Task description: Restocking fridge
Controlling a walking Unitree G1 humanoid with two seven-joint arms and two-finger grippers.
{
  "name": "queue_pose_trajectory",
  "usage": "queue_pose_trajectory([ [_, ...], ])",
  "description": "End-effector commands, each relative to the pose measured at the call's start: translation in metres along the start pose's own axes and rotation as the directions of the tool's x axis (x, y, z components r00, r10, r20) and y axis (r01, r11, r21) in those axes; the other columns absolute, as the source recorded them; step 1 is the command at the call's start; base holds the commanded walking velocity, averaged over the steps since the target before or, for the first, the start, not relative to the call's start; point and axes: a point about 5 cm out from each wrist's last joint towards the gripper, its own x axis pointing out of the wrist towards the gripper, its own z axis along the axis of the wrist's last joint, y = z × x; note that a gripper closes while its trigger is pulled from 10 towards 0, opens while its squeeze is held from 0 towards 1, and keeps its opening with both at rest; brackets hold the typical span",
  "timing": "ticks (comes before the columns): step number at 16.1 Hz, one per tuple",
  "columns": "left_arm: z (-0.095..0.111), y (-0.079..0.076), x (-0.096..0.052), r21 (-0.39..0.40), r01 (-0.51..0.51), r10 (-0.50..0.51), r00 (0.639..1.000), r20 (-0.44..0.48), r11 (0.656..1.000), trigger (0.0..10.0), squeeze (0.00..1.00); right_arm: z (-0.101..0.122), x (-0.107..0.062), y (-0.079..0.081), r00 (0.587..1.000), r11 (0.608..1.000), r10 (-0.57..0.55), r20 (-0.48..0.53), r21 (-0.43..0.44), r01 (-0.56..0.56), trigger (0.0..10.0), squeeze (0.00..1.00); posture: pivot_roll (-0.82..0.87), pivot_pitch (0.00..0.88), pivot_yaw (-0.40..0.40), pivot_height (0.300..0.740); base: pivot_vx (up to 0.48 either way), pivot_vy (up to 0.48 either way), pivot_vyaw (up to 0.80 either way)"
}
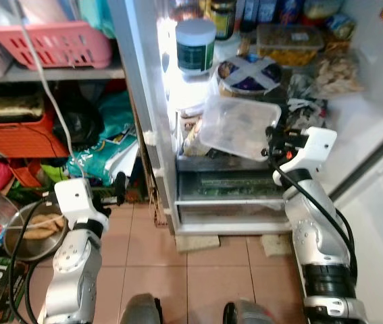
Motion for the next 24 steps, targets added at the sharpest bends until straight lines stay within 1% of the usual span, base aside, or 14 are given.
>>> queue_pose_trajectory([
  [1, -0.002, 0.004, -0.001, 0.018, -0.004, 0.004, 1.000, -0.012, 1.000, 10.0, 0.00, 0.007, -0.003, -0.003, 1.000, 1.000, 0.018, 0.015, 0.018, -0.019, 10.0, 0.00, 0.08, 0.097, 0.057, 0.740, 0.000, 0.000, 0.00],
  [3, -0.001, 0.005, -0.001, 0.022, 0.002, -0.002, 1.000, -0.012, 1.000, 10.0, 0.00, 0.017, 0.000, -0.019, 0.996, 0.992, -0.072, 0.054, 0.108, 0.066, 10.0, 0.00, 0.08, 0.101, 0.066, 0.740, 0.000, 0.000, 0.00],
  [5, 0.000, 0.004, 0.000, 0.024, 0.008, -0.008, 1.000, -0.008, 1.000, 10.0, 0.00, 0.025, 0.001, -0.024, 0.985, 0.985, -0.145, 0.092, 0.107, 0.135, 10.0, 0.00, 0.08, 0.102, 0.071, 0.740, 0.000, 0.000, 0.00],
  [7, 0.001, 0.005, 0.000, 0.026, 0.010, -0.010, 1.000, -0.004, 1.000, 10.0, 0.00, 0.025, -0.004, -0.024, 0.969, 0.963, -0.228, 0.092, 0.166, 0.210, 10.0, 0.00, 0.08, 0.104, 0.075, 0.740, 0.000, 0.000, 0.00],
  [9, 0.004, 0.005, -0.001, 0.024, 0.021, -0.021, 1.000, 0.009, 0.999, 10.0, 0.00, 0.016, -0.010, -0.011, 0.975, 0.957, -0.215, 0.060, 0.212, 0.198, 10.0, 0.00, 0.08, 0.104, 0.078, 0.740, 0.122, 0.000, 0.00],
  [10, 0.004, 0.005, 0.000, 0.023, 0.024, -0.024, 1.000, 0.008, 0.999, 10.0, 0.00, 0.009, -0.015, -0.001, 0.979, 0.950, -0.203, 0.034, 0.247, 0.189, 10.0, 0.00, 0.08, 0.104, 0.080, 0.740, 0.274, 0.000, 0.00],
  [13, 0.005, 0.005, 0.000, 0.027, 0.034, -0.034, 0.999, 0.009, 0.999, 10.0, 0.00, 0.003, -0.020, 0.007, 0.977, 0.941, -0.214, 0.016, 0.271, 0.202, 10.0, 0.00, 0.08, 0.104, 0.086, 0.740, 0.306, 0.000, 0.00],
  [16, 0.005, 0.004, 0.001, 0.029, 0.038, -0.038, 0.999, 0.009, 0.999, 10.0, 0.00, 0.004, -0.018, 0.010, 0.978, 0.938, -0.209, 0.014, 0.285, 0.197, 10.0, 0.00, 0.08, 0.104, 0.085, 0.740, 0.324, 0.000, 0.00],
  [20, 0.004, 0.005, 0.000, 0.027, 0.032, -0.032, 0.999, 0.007, 0.999, 10.0, 0.00, 0.007, -0.019, 0.005, 0.973, 0.932, -0.230, 0.018, 0.293, 0.215, 10.0, 0.00, 0.08, 0.104, 0.081, 0.740, 0.281, 0.000, 0.00],
  [24, 0.004, 0.005, 0.000, 0.029, 0.037, -0.037, 0.999, 0.003, 0.999, 10.0, 0.00, 0.008, -0.020, 0.000, 0.971, 0.931, -0.239, 0.016, 0.286, 0.224, 10.0, 0.00, 0.08, 0.105, 0.084, 0.740, 0.000, 0.000, 0.00],
])
